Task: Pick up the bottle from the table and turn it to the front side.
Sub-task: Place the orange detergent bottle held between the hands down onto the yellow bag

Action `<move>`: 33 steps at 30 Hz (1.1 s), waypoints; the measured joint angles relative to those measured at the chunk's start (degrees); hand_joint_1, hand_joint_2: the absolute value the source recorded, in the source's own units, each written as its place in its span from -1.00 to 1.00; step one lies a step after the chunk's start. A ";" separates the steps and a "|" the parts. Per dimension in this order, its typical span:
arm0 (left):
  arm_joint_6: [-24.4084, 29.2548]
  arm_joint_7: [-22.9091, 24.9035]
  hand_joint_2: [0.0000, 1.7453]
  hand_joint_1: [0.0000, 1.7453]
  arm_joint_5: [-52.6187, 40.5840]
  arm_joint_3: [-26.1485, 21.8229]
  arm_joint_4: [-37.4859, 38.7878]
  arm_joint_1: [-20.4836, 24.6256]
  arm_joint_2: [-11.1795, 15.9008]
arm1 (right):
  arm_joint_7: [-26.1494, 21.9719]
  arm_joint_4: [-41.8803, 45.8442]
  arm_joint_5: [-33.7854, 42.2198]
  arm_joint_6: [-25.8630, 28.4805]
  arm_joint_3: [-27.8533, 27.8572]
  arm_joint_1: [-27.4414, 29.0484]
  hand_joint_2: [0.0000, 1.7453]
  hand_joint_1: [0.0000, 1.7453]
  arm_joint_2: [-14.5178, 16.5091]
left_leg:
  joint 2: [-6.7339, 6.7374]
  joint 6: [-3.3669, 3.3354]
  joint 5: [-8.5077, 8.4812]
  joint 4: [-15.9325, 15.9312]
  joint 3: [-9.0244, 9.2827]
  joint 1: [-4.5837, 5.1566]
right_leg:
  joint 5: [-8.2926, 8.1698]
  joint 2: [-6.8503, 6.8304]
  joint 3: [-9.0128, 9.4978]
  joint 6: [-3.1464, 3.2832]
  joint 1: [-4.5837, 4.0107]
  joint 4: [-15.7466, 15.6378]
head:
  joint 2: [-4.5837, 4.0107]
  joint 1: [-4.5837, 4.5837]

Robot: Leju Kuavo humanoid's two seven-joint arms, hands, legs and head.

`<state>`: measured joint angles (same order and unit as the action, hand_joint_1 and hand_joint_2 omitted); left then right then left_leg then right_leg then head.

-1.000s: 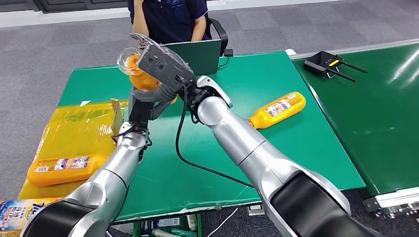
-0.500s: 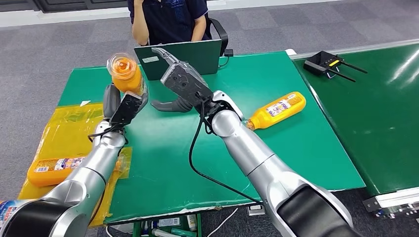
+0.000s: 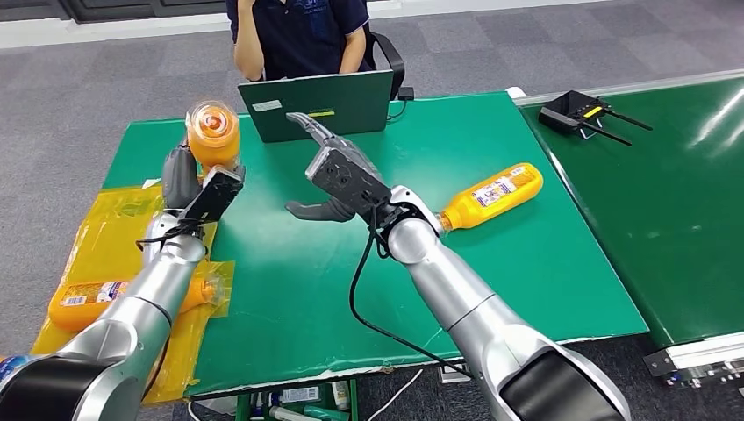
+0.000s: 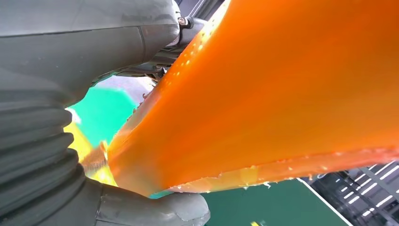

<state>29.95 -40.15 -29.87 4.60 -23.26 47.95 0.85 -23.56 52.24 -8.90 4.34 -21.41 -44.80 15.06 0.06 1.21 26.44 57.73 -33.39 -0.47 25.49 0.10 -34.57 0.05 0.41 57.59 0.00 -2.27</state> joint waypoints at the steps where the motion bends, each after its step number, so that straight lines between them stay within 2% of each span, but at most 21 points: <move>1: 0.20 -0.01 1.00 1.00 -0.57 -0.12 -0.19 -0.01 0.34 | -0.33 0.00 -0.09 -0.02 0.08 0.49 1.00 -1.00 -0.16 | 0.00 0.00 0.00 0.00 0.00 0.00 | 0.00 0.00 0.00 0.00 0.00 0.00 | 0.00 0.00; 14: 1.16 0.54 1.00 1.00 -7.93 -1.04 -2.70 0.19 4.46 | -3.50 -1.59 -0.05 -0.10 1.99 3.99 1.00 -1.00 -1.87 | -0.01 0.00 0.00 0.00 0.00 0.00 | 0.00 -0.01 0.00 0.00 0.00 0.00 | 0.00 0.00; 20: 3.08 3.51 1.00 1.00 -14.23 -1.06 -3.64 0.38 6.14 | -3.89 -1.60 0.58 -0.20 2.76 6.04 1.00 -1.00 -2.82 | 0.00 0.00 0.00 0.00 0.00 0.00 | 0.00 0.01 -0.01 0.00 0.00 0.00 | -0.01 0.00; 33: 3.32 11.12 1.00 1.00 -28.07 -1.06 -5.69 0.33 12.72 | -4.45 -1.28 2.17 -0.16 3.08 10.41 1.00 -1.00 -5.31 | 0.07 0.01 0.00 -0.01 0.00 -0.02 | 0.00 0.03 -0.03 0.00 -0.02 0.00 | 0.00 0.00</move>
<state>33.27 -29.04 -57.95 3.54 -28.95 48.29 13.57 -28.01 50.96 -6.73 4.18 -18.34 -34.40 9.75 0.13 1.22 26.43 57.73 -33.39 -0.49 25.49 0.13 -34.59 0.06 0.39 57.59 0.00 -2.27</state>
